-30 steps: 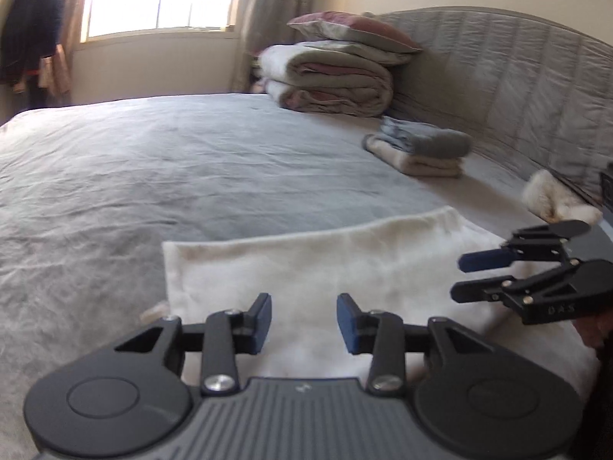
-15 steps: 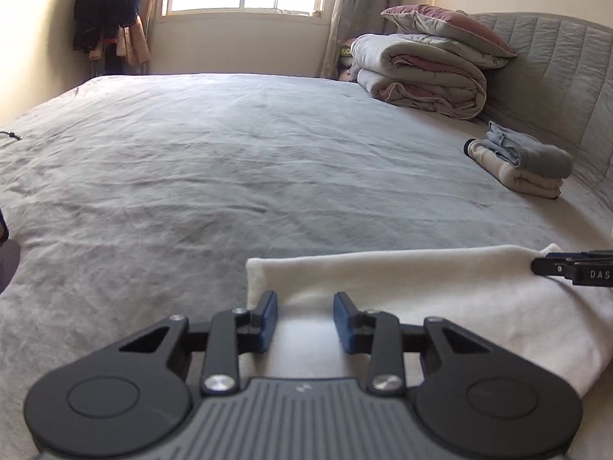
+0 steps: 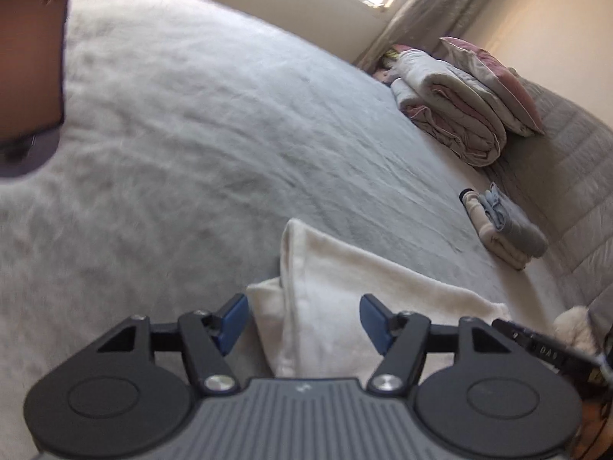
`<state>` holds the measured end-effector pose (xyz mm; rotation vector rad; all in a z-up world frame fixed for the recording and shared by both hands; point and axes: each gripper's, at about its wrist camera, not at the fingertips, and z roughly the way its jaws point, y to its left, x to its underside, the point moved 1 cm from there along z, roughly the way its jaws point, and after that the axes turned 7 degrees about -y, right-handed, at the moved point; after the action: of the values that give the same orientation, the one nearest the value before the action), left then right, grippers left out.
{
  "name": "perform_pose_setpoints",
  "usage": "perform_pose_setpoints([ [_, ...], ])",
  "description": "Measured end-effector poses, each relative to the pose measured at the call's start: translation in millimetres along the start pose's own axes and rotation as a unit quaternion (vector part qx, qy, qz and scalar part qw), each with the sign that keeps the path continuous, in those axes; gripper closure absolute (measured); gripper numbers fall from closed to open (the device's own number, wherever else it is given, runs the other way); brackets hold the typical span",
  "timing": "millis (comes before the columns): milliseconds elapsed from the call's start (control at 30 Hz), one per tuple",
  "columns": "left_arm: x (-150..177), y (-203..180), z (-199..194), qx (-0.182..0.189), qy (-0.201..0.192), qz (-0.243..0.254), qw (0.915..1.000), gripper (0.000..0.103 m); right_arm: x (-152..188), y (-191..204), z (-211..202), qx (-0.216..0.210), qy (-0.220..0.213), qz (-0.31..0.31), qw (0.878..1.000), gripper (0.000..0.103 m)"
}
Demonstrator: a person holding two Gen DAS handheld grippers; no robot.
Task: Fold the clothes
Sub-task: 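Grasp the sweatshirt edge with the left gripper and lift it while the right gripper approaches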
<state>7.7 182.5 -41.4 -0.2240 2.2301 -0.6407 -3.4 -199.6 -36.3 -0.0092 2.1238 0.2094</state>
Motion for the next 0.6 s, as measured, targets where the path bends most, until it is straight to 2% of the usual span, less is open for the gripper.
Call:
perform_pose_setpoints([
  [100, 0.4, 12.8, 0.4, 0.01, 0.025, -0.054, 0.9982, 0.037, -0.9, 1.2, -6.2, -0.006, 0.006, 0.016, 1.0, 0.046],
  [167, 2.2, 16.0, 2.0, 0.01, 0.036, -0.072, 0.9967, 0.037, -1.3, 2.7, -8.7, -0.009, 0.008, 0.019, 1.0, 0.046],
  [300, 8.5, 12.7, 8.2, 0.006, 0.054, -0.076, 0.9956, 0.037, -0.7, 8.5, -12.3, -0.015, 0.012, 0.018, 1.0, 0.046],
  [533, 15.2, 5.6, 20.4, 0.01, 0.064, -0.091, 0.9938, 0.037, 1.0, 23.1, -15.8, -0.076, 0.028, 0.034, 0.996, 0.046],
  [567, 15.7, 5.5, 22.3, 0.016, 0.065, -0.098, 0.9929, 0.037, 0.9, 24.1, -15.6, -0.093, 0.031, 0.045, 0.994, 0.049],
  [600, 16.3, 5.2, 23.7, 0.019, 0.065, -0.103, 0.9924, 0.039, 0.6, 25.0, -15.3, -0.111, 0.035, 0.058, 0.992, 0.061],
])
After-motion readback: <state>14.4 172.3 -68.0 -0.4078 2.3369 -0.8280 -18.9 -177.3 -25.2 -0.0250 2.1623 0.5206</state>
